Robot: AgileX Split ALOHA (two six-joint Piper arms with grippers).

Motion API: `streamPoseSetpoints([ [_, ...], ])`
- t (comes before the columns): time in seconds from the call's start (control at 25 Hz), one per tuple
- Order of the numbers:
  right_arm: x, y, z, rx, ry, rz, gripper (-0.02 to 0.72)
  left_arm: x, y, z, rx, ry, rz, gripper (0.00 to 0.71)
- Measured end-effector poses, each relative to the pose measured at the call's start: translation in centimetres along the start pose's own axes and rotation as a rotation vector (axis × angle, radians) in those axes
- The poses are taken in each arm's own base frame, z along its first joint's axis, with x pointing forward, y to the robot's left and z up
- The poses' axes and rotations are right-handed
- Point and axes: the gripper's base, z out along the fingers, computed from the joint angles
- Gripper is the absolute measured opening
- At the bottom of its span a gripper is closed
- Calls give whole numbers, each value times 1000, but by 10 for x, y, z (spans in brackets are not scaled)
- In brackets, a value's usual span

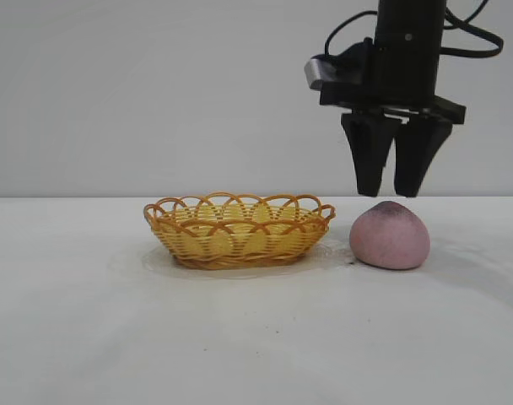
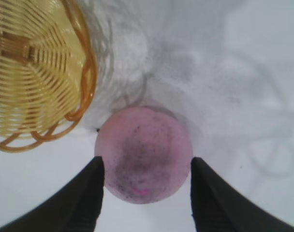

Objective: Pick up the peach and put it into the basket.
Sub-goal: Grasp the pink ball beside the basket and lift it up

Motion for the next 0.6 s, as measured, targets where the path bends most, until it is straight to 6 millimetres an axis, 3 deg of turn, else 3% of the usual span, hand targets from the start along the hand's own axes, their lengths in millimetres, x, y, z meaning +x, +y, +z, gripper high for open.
streamPoseSetpoints([
  [0.28,2,-1,12,-14,33,-2,371,0,0,0,0,0,0,519],
  [0.4,2,-1,13,-13,35,-2,246,0,0,0,0,0,0,519],
  [0.48,2,-1,14,-12,39,-2,118,0,0,0,0,0,0,519],
  [0.56,2,-2,14,-6,40,-5,50,0,0,0,0,0,0,519],
  [0.6,2,-2,14,1,42,-7,58,0,0,0,0,0,0,519],
])
